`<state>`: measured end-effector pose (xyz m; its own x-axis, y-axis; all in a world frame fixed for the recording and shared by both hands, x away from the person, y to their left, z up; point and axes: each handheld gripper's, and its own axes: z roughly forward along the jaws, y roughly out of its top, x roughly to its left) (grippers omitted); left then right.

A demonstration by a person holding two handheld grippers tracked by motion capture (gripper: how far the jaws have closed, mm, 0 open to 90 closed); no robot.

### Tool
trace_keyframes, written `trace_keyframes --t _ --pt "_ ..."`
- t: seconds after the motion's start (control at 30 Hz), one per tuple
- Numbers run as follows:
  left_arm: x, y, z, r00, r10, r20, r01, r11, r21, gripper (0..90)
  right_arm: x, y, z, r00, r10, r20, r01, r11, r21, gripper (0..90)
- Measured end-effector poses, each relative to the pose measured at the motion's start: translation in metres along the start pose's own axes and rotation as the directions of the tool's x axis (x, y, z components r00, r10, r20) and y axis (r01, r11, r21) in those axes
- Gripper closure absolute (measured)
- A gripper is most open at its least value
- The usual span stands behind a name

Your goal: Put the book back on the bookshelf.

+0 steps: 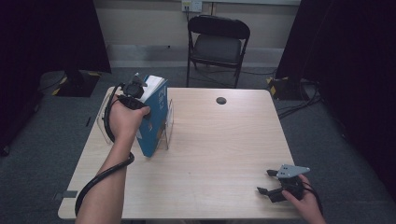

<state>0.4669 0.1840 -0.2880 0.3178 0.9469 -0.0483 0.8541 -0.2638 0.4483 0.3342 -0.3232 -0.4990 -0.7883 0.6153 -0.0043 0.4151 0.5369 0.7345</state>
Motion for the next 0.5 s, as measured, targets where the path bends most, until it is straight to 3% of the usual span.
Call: trace_keyframes --t 0.5 --pt "-0.004 0.003 0.012 0.9994 -0.023 -0.027 0.023 0.9997 -0.005 61.9 0.0 0.0 0.0 1.0 0.0 0.0 0.0 1.0 0.0 16.4"
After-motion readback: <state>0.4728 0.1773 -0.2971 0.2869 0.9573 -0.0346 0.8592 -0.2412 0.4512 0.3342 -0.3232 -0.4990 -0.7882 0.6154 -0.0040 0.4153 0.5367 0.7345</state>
